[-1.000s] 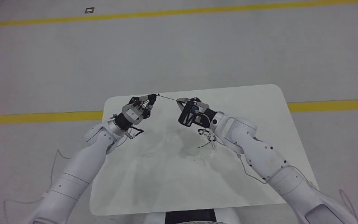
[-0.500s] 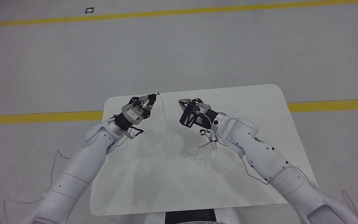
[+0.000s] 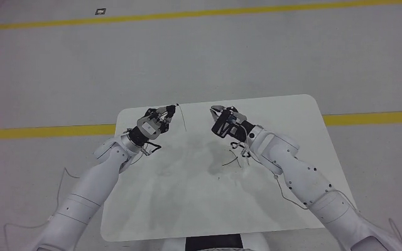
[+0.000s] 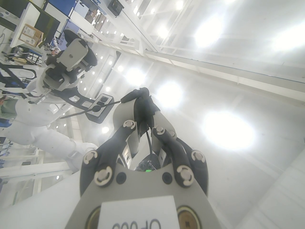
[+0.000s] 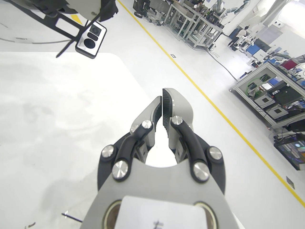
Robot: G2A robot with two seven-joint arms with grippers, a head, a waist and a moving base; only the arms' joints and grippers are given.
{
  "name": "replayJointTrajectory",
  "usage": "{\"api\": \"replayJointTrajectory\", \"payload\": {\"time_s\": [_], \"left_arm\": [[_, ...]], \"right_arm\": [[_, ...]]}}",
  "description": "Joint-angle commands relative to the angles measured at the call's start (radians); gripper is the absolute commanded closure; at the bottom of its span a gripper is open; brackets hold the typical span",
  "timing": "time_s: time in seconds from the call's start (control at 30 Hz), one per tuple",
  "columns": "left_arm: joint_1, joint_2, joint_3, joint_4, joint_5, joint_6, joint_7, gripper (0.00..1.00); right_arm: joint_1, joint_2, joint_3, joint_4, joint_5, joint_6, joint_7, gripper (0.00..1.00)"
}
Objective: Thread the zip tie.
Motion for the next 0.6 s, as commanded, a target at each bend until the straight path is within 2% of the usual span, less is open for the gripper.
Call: {"api": "replayJointTrajectory", "payload": {"time_s": [0.0,0.1,0.17,0.27,0.33,0.4,0.5,0.57], "left_arm": [[0.0,0.0,0.0,0.0,0.0,0.0,0.0,1.0],[0.002,-0.001,0.004,-0.012,0.031,-0.004,0.018,1.0],[-0.005,0.005,0.007,-0.02,0.127,0.0,0.003,1.0],[0.0,0.009,-0.004,-0.011,0.168,0.018,-0.032,1.0],[-0.001,0.014,-0.008,-0.008,0.228,0.021,-0.049,1.0],[0.002,0.015,-0.012,-0.005,0.252,0.021,-0.06,1.0],[0.007,0.016,-0.009,0.001,0.281,0.025,-0.072,1.0],[0.006,0.016,-0.01,-0.003,0.282,0.021,-0.08,1.0]], "right_arm": [[0.001,0.0,-0.001,0.001,-0.001,-0.001,0.002,0.0],[0.001,0.0,-0.001,0.001,-0.001,-0.001,0.002,0.0],[-0.004,0.002,0.013,0.008,-0.006,-0.006,0.003,0.0],[-0.02,0.01,0.066,0.022,0.034,-0.042,-0.006,0.0],[-0.035,0.017,0.101,0.025,0.041,-0.078,-0.01,0.0],[-0.053,0.024,0.129,0.027,0.072,-0.091,-0.006,0.0],[-0.069,0.031,0.134,0.019,0.178,-0.091,0.019,0.0],[-0.068,0.032,0.132,0.016,0.183,-0.091,0.021,0.0]]}}
